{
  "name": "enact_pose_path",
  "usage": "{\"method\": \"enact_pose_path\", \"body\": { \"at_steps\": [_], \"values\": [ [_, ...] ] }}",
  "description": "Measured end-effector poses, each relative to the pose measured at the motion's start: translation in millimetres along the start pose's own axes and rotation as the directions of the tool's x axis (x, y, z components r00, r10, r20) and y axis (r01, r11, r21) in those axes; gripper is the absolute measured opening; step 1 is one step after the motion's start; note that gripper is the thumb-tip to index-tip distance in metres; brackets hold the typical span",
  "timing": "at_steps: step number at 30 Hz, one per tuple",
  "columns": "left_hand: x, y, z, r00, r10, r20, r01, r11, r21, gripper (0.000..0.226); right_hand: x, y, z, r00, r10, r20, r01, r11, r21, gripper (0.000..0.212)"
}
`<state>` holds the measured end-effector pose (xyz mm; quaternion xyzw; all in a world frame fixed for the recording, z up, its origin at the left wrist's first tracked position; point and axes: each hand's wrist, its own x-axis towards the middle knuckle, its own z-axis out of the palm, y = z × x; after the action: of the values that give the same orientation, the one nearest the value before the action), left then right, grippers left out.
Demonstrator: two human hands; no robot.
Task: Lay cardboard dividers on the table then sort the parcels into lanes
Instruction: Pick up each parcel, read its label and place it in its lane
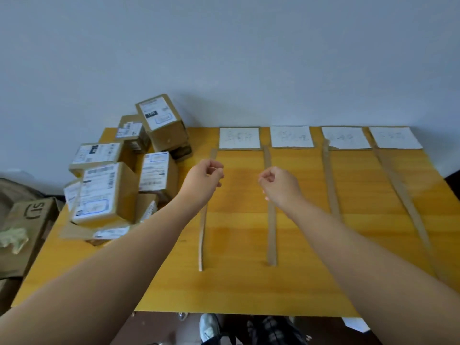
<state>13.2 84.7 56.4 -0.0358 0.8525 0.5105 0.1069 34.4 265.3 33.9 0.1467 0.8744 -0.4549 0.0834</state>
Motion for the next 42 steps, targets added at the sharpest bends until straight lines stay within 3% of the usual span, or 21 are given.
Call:
{"method": "enact_pose_path", "body": {
  "at_steps": [7, 12, 21, 25, 29, 33, 35, 42],
  "values": [
    [22, -12, -68, 0.999, 0.038, -0.039, -0.037, 0.999, 0.018, 0.014, 12, -57, 43, 0.996, -0.089, 0.012, 0.090, 0.996, -0.003, 0.008],
    [49, -8, -119, 0.992, 0.024, -0.128, -0.025, 1.000, -0.009, 0.013, 33, -102, 66, 0.992, -0.105, 0.070, 0.100, 0.993, 0.064, 0.021],
    [139, -36, -184, 0.987, -0.123, -0.101, 0.116, 0.990, -0.076, 0.016, 111, -169, 122, 0.993, 0.080, 0.084, -0.097, 0.972, 0.215, 0.048],
    [174, -54, -192, 0.980, -0.186, -0.066, 0.181, 0.980, -0.078, 0.016, 152, -189, 148, 0.982, 0.133, 0.131, -0.165, 0.946, 0.278, 0.041],
    [197, -65, -191, 0.967, -0.255, 0.023, 0.255, 0.951, -0.178, 0.032, 183, -194, 162, 0.969, 0.203, 0.138, -0.236, 0.924, 0.302, 0.057],
    [206, -71, -190, 0.950, -0.294, 0.103, 0.310, 0.924, -0.222, 0.048, 191, -188, 171, 0.932, 0.274, 0.239, -0.347, 0.862, 0.369, 0.043],
    [206, -72, -191, 0.954, -0.280, 0.109, 0.299, 0.916, -0.266, 0.045, 190, -183, 175, 0.923, 0.292, 0.249, -0.374, 0.835, 0.405, 0.049],
    [189, -62, -195, 0.976, -0.189, 0.109, 0.217, 0.894, -0.392, 0.050, 159, -170, 165, 0.968, 0.178, 0.176, -0.248, 0.767, 0.591, 0.046]
  ]
}}
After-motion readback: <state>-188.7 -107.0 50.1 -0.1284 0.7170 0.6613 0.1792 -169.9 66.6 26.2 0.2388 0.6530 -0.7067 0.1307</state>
